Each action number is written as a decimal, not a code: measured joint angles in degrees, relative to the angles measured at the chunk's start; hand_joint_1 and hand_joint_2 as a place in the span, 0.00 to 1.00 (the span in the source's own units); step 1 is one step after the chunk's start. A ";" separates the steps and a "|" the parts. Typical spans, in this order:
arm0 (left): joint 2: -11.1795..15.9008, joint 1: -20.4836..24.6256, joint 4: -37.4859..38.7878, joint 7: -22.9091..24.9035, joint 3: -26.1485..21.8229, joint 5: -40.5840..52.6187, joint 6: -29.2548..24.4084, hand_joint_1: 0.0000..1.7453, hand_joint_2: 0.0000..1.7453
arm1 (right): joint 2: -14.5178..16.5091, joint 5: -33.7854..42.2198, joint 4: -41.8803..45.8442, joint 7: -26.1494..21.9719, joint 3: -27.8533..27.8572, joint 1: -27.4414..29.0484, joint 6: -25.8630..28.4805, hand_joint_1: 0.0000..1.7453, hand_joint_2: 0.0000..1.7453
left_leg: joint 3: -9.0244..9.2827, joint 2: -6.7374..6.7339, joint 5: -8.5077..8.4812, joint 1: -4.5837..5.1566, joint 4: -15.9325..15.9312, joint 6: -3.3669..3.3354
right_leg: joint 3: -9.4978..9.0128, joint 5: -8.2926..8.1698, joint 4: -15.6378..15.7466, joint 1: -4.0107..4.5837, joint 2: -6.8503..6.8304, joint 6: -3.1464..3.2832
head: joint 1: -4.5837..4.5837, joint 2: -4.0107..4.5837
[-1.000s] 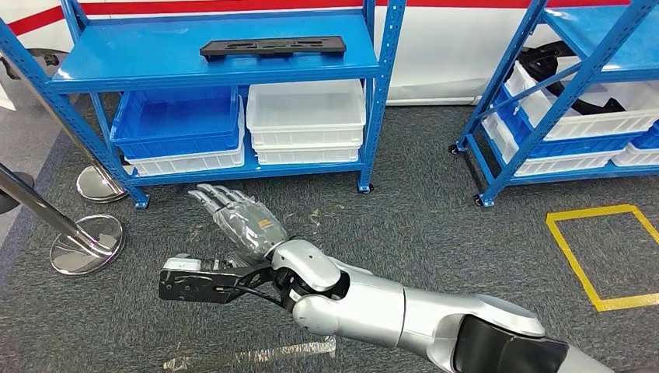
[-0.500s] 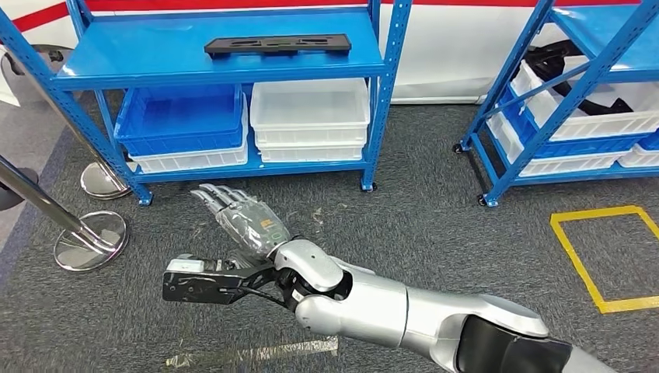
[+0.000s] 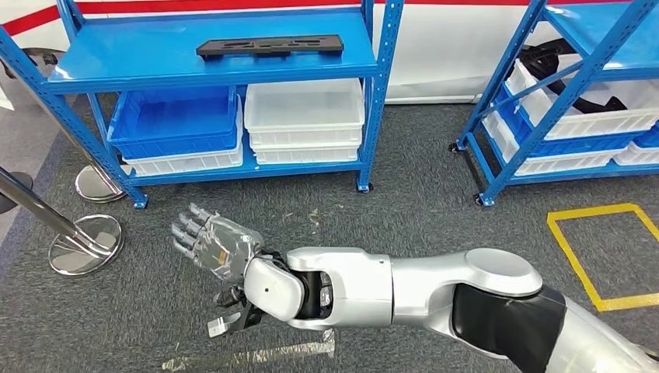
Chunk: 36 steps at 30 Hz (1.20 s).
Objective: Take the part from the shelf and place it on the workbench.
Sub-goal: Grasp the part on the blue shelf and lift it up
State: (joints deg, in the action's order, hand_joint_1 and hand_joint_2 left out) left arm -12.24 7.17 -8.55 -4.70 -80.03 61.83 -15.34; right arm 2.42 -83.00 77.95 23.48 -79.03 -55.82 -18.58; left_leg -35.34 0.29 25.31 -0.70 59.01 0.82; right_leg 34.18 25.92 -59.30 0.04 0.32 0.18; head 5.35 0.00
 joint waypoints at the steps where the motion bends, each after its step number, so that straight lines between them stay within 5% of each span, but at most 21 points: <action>1: 0.03 0.02 0.00 -0.02 0.01 0.01 -0.01 0.00 0.00 | -0.01 -0.51 -0.01 -0.29 -0.34 -0.26 -0.18 0.00 0.00 | 0.01 0.02 -0.12 -0.09 -0.10 -0.33 | -0.06 -0.03 0.12 0.01 0.00 -0.24 | 0.04 0.00; 4: 0.14 -0.02 0.00 -0.07 0.02 0.01 -0.03 0.00 0.00 | -0.05 -0.80 -0.02 -0.60 -1.02 -0.92 -0.32 0.00 0.00 | 0.66 -0.12 -0.44 -0.53 -0.93 -1.40 | 1.24 1.92 -2.92 -0.06 -0.06 -1.06 | 0.21 0.00; 6: 0.27 -0.02 0.00 -0.09 0.02 0.01 -0.05 0.00 0.00 | -0.14 -0.82 -0.06 -0.69 -1.43 -1.19 -0.37 0.00 0.00 | 0.81 -0.19 -0.40 -0.56 -1.06 -1.85 | 4.91 5.07 -10.15 -0.32 -0.10 -1.45 | 0.34 0.00; 8: 0.35 -0.01 0.00 -0.09 0.02 0.01 -0.04 0.00 0.00 | -0.31 -0.82 -0.13 -0.72 -1.98 -1.23 -0.44 0.00 0.00 | 0.85 -0.15 -0.27 -0.57 -1.01 -1.94 | 8.22 6.46 -15.91 -0.59 -0.11 -1.75 | 0.32 0.00; 10: 0.37 -0.01 0.00 -0.09 0.02 0.01 -0.03 0.00 0.00 | -0.44 -0.82 -0.20 -0.72 -2.41 -1.26 -0.50 0.00 0.00 | 1.07 -0.06 -0.04 -0.62 -0.91 -1.79 | 7.50 3.61 -13.16 -0.78 -0.13 -1.78 | 0.33 0.00; 13: 0.37 -0.03 0.00 -0.09 0.02 0.01 -0.02 0.00 0.00 | -0.48 -0.82 -0.23 -0.72 -2.72 -1.47 -0.57 0.00 0.00 | 1.37 0.01 0.44 -0.50 -0.71 -1.15 | 2.51 -1.38 -2.14 -0.69 -0.12 -1.37 | 0.31 0.00; 18: 0.42 0.04 0.00 -0.09 0.02 0.00 -0.02 0.00 0.00 | -0.50 -0.83 -0.29 -0.72 -3.34 -1.65 -0.64 0.00 0.00 | 1.04 -0.11 1.28 -0.54 0.26 0.48 | 0.93 -1.67 0.84 -0.55 0.07 -0.02 | 0.15 0.00; 22: 0.52 0.01 0.00 -0.08 0.02 0.01 -0.03 0.00 0.00 | -0.48 -0.84 -0.35 -0.72 -3.71 -1.86 -0.61 0.00 0.00 | -5.00 -0.15 6.99 -0.54 12.41 1.10 | 0.32 -1.57 1.26 -0.62 -0.06 0.93 | -0.36 0.00; 24: 0.56 -0.09 0.00 -0.07 0.02 0.01 -0.03 0.00 0.00 | -0.48 -0.84 -0.44 -0.72 -4.20 -1.85 -0.61 0.00 0.00 | -6.63 -0.15 6.69 -0.55 14.76 1.17 | 0.30 -1.38 1.08 -0.51 0.03 1.04 | -0.36 0.00; 28: 0.63 -0.05 0.00 -0.08 0.02 0.00 -0.03 0.00 0.00 | -0.49 -0.83 -0.48 -0.72 -4.92 -1.95 -0.61 0.00 0.00 | -0.82 -0.13 0.20 -0.42 2.02 0.61 | 0.34 -0.50 0.04 -0.34 0.35 0.47 | -0.38 0.00; 33: 0.66 -0.04 0.00 -0.09 0.04 0.01 -0.03 0.00 0.00 | -0.54 -0.84 -0.49 -0.70 -5.63 -2.12 -0.59 0.00 0.00 | 0.41 -0.04 0.06 -0.42 -0.32 -0.85 | 0.69 0.35 -0.80 -0.18 0.34 -0.79 | -0.34 0.00; 36: 0.69 -0.03 0.00 -0.09 0.04 0.01 -0.02 0.00 0.00 | -0.60 -0.84 -0.49 -0.70 -5.80 -2.35 -0.59 0.00 0.00 | 0.81 -0.14 0.05 -0.59 -0.68 -1.73 | 4.68 4.39 -8.99 -0.38 0.19 -1.49 | -0.11 0.00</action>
State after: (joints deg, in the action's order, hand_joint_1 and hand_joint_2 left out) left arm -11.55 7.14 -8.55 -4.79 -80.00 61.83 -15.36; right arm 1.82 -83.84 77.46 22.77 -84.83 -58.17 -19.17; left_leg -34.53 0.15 25.36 -1.29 58.33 -0.91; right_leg 38.85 30.31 -68.29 -0.34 0.51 -1.30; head 5.24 0.00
